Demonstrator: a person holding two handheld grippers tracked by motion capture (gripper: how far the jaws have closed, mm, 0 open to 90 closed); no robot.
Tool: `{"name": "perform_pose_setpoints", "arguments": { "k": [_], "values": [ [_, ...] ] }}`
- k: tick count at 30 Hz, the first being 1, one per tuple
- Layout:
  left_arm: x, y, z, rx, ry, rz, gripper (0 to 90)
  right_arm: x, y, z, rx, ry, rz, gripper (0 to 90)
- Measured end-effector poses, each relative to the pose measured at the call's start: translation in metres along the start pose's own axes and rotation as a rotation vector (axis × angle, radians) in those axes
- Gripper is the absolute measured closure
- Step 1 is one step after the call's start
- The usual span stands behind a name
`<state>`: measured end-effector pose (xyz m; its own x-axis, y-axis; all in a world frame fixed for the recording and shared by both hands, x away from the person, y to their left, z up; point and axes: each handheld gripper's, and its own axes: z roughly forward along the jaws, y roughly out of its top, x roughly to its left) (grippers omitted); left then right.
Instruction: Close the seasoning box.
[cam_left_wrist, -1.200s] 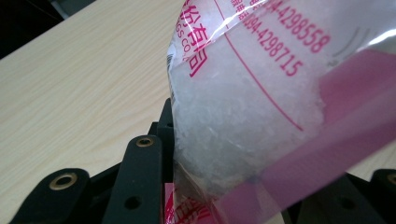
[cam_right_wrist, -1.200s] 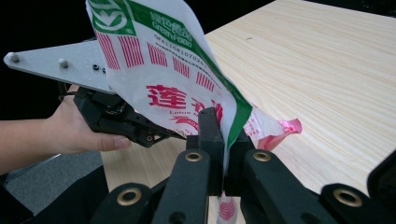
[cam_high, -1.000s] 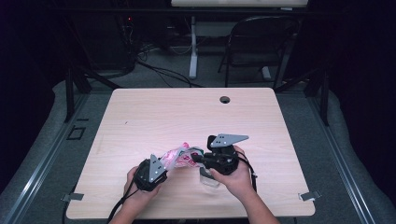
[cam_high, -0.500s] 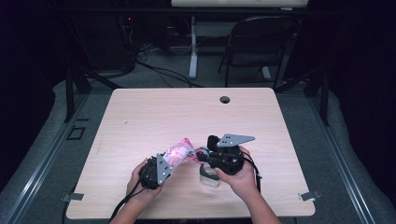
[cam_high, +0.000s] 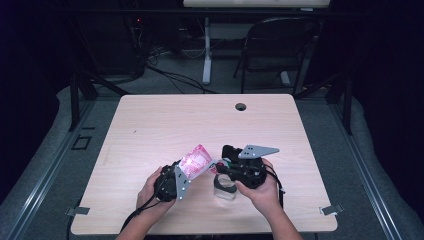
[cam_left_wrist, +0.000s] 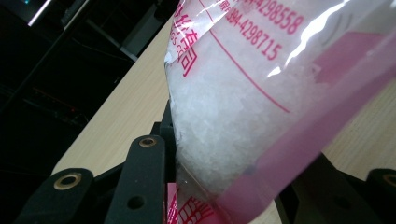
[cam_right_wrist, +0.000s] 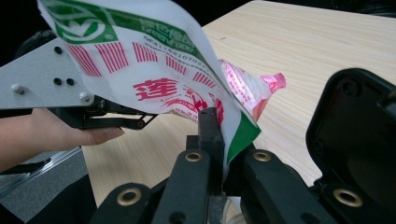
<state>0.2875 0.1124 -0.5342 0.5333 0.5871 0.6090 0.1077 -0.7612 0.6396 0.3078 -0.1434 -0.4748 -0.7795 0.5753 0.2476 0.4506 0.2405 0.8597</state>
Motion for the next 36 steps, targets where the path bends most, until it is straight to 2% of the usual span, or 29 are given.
{"name": "perform_pose_setpoints", "arguments": {
  "k": [7, 10, 14, 15, 25, 31, 36],
  "values": [
    [-0.0027, 0.0022, 0.0002, -0.002, 0.027, 0.04, 66.2, -0.001, -0.0035, -0.0017, 0.01, -0.01, 0.006, 90.0],
    [-0.0039, 0.0028, 0.0002, -0.004, 0.05, 0.064, 66.3, -0.0013, -0.0051, -0.0017, 0.014, -0.012, 0.011, 90.0],
    [-0.0044, 0.0037, 0.0003, -0.002, 0.059, 0.072, 66.4, -0.0017, -0.0065, -0.0014, 0.018, -0.013, 0.013, 90.0],
    [-0.0042, 0.0044, 0.0004, 0.002, 0.064, 0.085, 66.4, -0.0024, -0.0073, -0.0015, 0.031, -0.017, 0.011, 90.0],
    [-0.0043, 0.0051, 0.0014, 0.001, 0.077, 0.104, 66.8, -0.004, -0.0099, -0.0006, 0.044, -0.021, 0.019, 89.8],
    [-0.0011, 0.0026, 0.0012, 0.0, 0.074, 0.095, 67.1, -0.0046, -0.0096, -0.0007, 0.061, -0.02, 0.018, 83.1],
    [-0.0014, 0.0016, 0.0017, 0.008, 0.072, 0.107, 67.1, -0.0043, -0.0098, -0.0024, 0.058, -0.02, 0.028, 82.7]
  ]
}}
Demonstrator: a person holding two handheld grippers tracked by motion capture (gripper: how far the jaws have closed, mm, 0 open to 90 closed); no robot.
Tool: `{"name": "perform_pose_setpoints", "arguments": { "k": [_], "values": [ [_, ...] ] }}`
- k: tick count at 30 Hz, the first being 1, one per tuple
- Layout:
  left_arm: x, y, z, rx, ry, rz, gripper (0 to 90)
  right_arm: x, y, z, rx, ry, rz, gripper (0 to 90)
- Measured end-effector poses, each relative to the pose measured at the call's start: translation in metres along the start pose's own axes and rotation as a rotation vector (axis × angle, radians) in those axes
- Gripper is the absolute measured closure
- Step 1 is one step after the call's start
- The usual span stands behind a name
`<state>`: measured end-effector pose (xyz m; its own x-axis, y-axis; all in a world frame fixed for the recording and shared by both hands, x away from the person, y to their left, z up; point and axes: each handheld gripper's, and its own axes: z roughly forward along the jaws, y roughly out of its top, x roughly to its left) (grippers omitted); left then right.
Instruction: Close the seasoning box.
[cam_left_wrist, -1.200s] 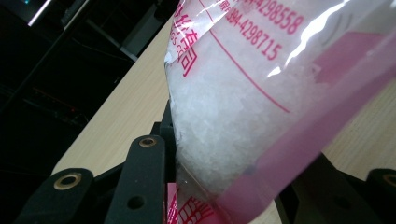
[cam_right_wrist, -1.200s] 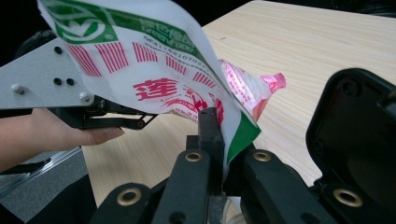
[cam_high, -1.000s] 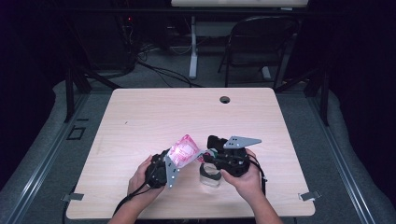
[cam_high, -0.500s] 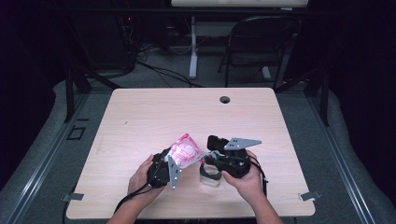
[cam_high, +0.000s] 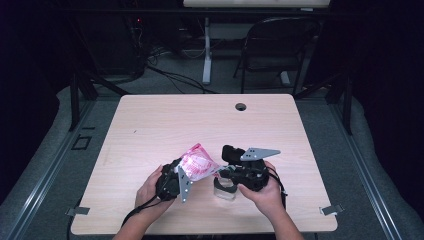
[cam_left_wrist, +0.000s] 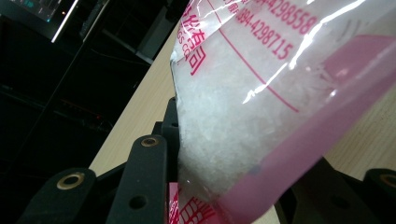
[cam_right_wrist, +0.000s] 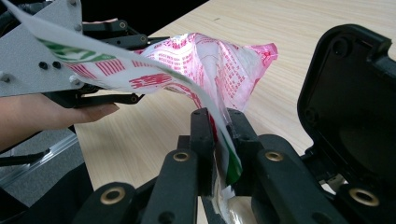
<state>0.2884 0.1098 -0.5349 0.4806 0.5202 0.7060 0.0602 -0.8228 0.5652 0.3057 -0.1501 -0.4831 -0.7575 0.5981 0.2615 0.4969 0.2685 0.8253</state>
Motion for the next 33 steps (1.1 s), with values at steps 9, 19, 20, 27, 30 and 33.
{"name": "perform_pose_setpoints", "arguments": {
  "k": [9, 19, 20, 27, 30, 33],
  "values": [
    [-0.0004, 0.0023, -0.0004, 0.0, 0.019, 0.016, 67.2, -0.0014, -0.0022, -0.0006, 0.019, 0.003, -0.004, 87.3],
    [-0.0004, 0.0062, -0.0027, -0.001, 0.045, 0.036, 67.4, -0.003, -0.0035, -0.0015, 0.026, 0.001, -0.019, 90.0],
    [-0.0004, 0.0062, -0.0027, -0.001, 0.045, 0.036, 67.4, -0.0029, -0.0036, -0.0016, 0.025, -0.001, -0.019, 90.0],
    [0.0, 0.008, -0.0037, -0.006, 0.051, 0.043, 67.4, -0.0032, -0.0044, -0.0024, 0.022, -0.005, -0.026, 90.0],
    [-0.0003, 0.0088, -0.0042, -0.003, 0.059, 0.053, 67.4, -0.0038, -0.0048, -0.0022, 0.026, -0.006, -0.021, 90.0],
    [-0.0001, 0.0097, -0.005, 0.0, 0.066, 0.065, 67.5, -0.004, -0.0049, -0.0022, 0.029, -0.009, -0.023, 90.0]
  ]
}}
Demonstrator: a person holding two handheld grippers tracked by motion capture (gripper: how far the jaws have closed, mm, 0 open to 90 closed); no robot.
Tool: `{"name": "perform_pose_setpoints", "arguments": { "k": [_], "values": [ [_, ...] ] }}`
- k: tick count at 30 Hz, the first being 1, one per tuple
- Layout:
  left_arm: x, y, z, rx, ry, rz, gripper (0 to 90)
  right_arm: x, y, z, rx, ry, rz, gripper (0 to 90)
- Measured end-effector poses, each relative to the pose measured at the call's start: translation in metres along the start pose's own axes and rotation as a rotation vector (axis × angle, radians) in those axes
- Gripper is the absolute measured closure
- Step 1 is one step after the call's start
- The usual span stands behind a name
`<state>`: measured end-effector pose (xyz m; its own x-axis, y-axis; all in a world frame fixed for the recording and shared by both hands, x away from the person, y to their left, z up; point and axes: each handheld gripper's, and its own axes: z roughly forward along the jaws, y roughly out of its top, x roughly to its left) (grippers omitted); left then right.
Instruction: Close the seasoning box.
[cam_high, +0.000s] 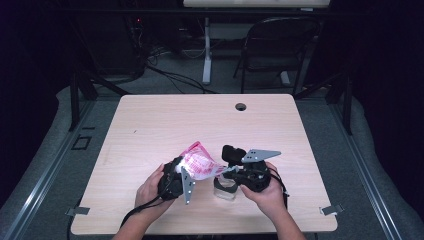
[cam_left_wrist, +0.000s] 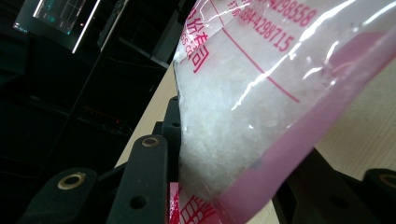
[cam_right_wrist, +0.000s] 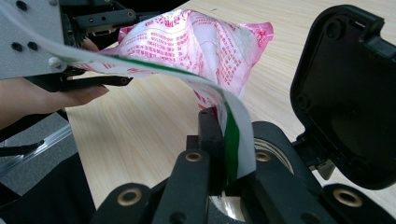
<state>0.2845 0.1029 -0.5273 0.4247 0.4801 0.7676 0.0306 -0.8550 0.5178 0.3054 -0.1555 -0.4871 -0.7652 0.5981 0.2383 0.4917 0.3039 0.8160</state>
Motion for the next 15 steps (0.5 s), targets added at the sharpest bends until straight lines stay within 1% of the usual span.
{"name": "perform_pose_setpoints", "arguments": {
  "k": [3, 5, 10, 15],
  "values": [
    [-0.0004, 0.0005, -0.0003, -0.004, 0.004, -0.002, 67.5, -0.0002, -0.0003, 0.0001, 0.001, -0.002, 0.001, 90.0],
    [0.0003, 0.0016, -0.0014, -0.002, 0.014, 0.015, 67.5, -0.0004, -0.0008, 0.0, 0.004, -0.006, -0.004, 90.0],
    [0.0004, 0.003, -0.0031, 0.0, 0.022, 0.027, 67.6, -0.0008, -0.0015, 0.0, 0.005, -0.007, -0.004, 90.0],
    [0.0005, 0.0048, -0.0045, -0.002, 0.038, 0.042, 67.7, -0.0021, -0.0033, 0.0007, 0.006, -0.005, 0.008, 90.0]
  ]
}}
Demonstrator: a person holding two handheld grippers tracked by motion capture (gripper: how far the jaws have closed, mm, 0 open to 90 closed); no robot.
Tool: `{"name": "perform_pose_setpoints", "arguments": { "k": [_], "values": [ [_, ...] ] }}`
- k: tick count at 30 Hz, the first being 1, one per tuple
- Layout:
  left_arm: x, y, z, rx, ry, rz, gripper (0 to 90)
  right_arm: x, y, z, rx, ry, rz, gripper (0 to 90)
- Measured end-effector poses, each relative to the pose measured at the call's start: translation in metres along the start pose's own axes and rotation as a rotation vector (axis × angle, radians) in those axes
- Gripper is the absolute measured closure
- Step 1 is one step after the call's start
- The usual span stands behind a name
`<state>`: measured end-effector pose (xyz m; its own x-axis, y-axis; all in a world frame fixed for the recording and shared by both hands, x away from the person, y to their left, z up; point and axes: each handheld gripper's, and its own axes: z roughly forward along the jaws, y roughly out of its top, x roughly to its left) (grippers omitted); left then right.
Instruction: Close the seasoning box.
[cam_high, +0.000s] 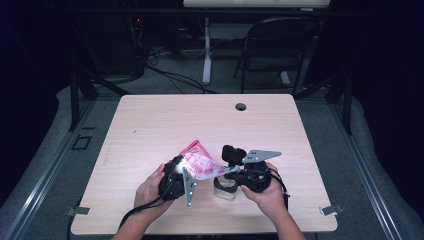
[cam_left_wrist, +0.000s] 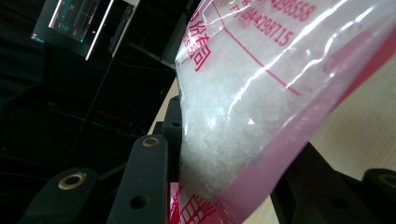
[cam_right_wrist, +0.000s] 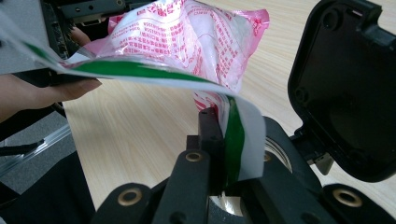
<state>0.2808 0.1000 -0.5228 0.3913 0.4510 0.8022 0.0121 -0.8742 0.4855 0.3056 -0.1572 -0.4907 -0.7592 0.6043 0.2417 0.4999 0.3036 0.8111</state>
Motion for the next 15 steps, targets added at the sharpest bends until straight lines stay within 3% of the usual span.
{"name": "perform_pose_setpoints", "arguments": {
  "k": [15],
  "values": [
    [0.0038, 0.004, -0.0039, -0.006, 0.018, 0.021, 67.9, -0.0002, -0.0006, 0.0002, 0.006, -0.006, -0.003, 90.0]
  ]
}}
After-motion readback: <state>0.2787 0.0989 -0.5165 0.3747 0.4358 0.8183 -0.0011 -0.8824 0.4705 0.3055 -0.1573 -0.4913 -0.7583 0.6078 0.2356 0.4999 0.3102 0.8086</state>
